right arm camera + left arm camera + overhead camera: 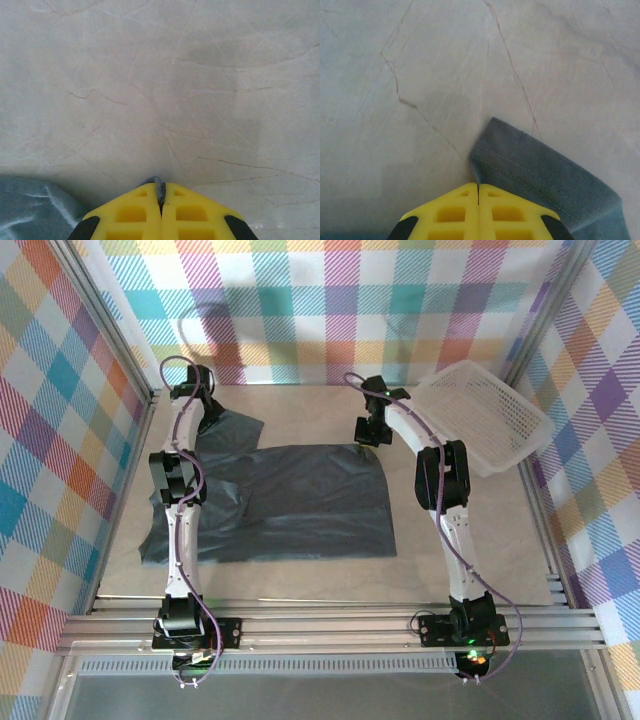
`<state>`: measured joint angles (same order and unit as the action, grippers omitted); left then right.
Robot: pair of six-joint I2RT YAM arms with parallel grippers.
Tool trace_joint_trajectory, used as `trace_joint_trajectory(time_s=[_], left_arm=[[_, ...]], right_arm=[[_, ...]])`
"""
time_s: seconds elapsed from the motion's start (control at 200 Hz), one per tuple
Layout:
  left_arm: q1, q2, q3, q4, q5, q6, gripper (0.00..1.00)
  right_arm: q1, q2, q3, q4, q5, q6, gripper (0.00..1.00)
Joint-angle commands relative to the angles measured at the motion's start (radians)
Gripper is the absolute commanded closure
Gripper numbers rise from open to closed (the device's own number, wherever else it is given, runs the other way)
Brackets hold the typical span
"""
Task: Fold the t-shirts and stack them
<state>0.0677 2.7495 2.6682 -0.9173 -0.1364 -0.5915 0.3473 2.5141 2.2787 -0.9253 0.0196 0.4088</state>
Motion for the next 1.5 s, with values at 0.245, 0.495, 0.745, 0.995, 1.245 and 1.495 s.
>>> trace_joint_trajectory(time_s=[0.245, 0.495, 0.745, 0.995, 1.245, 1.495], left_arm=[[-0.009, -0.270, -0.175, 0.037, -0.025, 0.009, 1.00], [-0.006, -0.494, -0.516, 0.135, -0.029, 0.039, 1.00], [0.017, -0.754, -0.934, 0.250, -0.032, -0.019, 1.00], [0.092, -1.019, -1.265, 0.297, -0.039, -0.085, 1.00], [0.136, -1.249, -1.472, 0.271, -0.079, -0.120, 1.00], [0.139, -1.467, -1.664, 0.209, -0.186, -0.223, 1.00]], right_arm=[[0.002, -0.101, -0.004, 0.049, -0.053, -0.048, 1.00], [0.002, -0.119, -0.011, 0.021, -0.053, -0.065, 1.00], [0.001, -0.190, -0.155, 0.027, 0.011, -0.065, 1.00], [0.001, -0.284, -0.333, 0.065, 0.080, -0.020, 1.00], [0.002, -0.377, -0.476, 0.111, 0.096, 0.008, 1.00], [0.009, -0.446, -0.575, 0.122, 0.096, 0.015, 0.99]])
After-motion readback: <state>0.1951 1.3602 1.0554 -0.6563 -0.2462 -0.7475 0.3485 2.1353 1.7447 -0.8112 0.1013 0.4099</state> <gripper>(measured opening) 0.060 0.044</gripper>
